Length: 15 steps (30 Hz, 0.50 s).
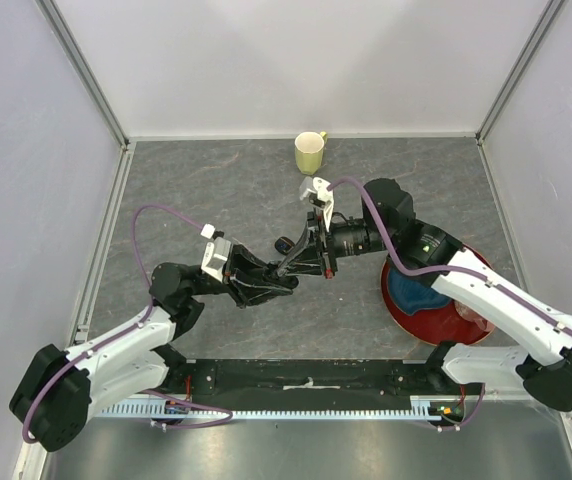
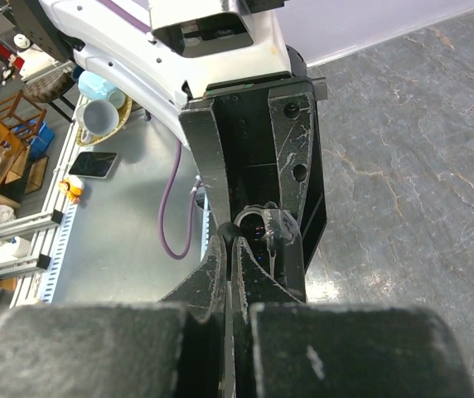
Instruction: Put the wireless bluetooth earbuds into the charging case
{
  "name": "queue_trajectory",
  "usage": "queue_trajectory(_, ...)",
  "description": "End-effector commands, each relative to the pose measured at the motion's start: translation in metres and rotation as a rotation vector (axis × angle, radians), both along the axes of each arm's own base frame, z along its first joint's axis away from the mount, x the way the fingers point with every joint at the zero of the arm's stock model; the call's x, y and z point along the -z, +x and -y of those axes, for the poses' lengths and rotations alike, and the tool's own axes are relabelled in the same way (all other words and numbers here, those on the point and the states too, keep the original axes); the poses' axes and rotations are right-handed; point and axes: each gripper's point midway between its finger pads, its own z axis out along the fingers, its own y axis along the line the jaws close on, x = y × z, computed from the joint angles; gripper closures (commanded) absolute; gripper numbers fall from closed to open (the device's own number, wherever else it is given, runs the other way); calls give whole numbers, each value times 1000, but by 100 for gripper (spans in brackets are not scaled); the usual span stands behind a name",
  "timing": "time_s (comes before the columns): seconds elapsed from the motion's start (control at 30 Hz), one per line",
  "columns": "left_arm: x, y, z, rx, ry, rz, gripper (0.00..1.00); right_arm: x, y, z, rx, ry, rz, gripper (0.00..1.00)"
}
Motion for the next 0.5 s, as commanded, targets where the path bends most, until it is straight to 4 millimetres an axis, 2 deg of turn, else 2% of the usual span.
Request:
queue_trajectory(0.0, -21, -6, 1, 28, -39, 50, 98, -19, 6, -8, 15, 46, 78, 100)
queue_trajectory(0.3, -23, -8, 1, 34, -43, 58, 98, 5, 8, -19, 30, -29, 88, 100)
queue_trajectory(0.47, -24, -7, 1, 21, -50, 59, 98, 17, 7, -19, 36, -74, 88, 100)
